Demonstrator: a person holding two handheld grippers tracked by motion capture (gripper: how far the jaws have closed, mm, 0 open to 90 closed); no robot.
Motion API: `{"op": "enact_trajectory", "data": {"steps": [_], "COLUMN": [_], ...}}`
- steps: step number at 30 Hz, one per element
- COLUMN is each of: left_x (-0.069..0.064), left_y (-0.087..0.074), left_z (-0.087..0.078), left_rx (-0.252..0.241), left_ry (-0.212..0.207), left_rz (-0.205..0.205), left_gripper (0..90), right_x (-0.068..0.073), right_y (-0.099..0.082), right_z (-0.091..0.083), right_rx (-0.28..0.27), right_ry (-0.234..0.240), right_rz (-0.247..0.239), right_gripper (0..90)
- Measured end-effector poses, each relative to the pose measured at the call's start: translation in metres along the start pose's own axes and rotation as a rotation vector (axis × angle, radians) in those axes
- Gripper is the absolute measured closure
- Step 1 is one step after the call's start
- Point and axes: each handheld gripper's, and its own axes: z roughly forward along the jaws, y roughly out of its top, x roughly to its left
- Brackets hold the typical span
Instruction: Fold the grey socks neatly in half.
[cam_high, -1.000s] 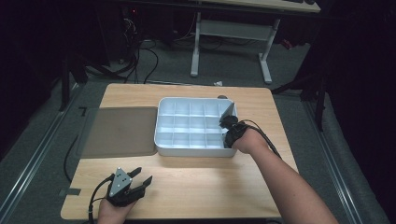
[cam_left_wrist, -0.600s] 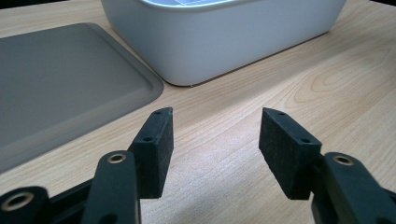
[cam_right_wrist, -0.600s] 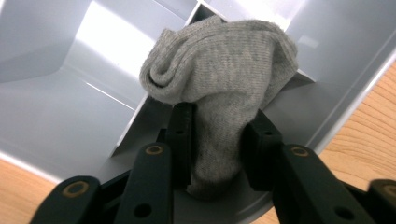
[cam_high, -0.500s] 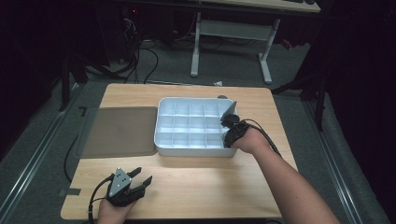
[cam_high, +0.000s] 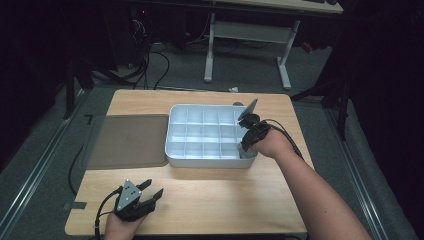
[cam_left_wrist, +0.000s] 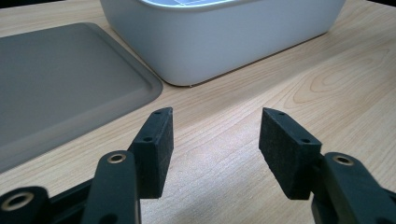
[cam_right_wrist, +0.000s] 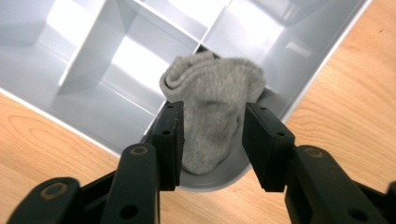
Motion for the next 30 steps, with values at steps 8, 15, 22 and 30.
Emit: {"op": "enact_trajectory", "data": {"steps": [8,15,22,30], "left_x": [0.000,0.001,-0.001,0.000], "left_y": [0.000,0.000,-0.001,0.000], "left_z": [0.000,0.000,0.002,0.001], "left_rx": [0.003,0.005,0.013,0.011], "left_ry": [-0.002,-0.001,-0.009,-0.007], "left_rz": [0.002,0.001,0.007,0.001], "left_gripper": [45.4,45.4,45.4,45.4], "right_x": [0.006,0.007,0.003,0.010], "right_y": [-0.004,-0.007,-0.005,0.009], "right_z": [0.015,0.043,0.009,0.018], "right_rx": [0.100,0.150,0.068,0.048], "right_ry": [-0.054,-0.050,-0.046,-0.080], "right_rz": [-0.020,-0.032,-0.015,-0.032], "right_gripper": [88.8,89.7,89.0,88.6]}}
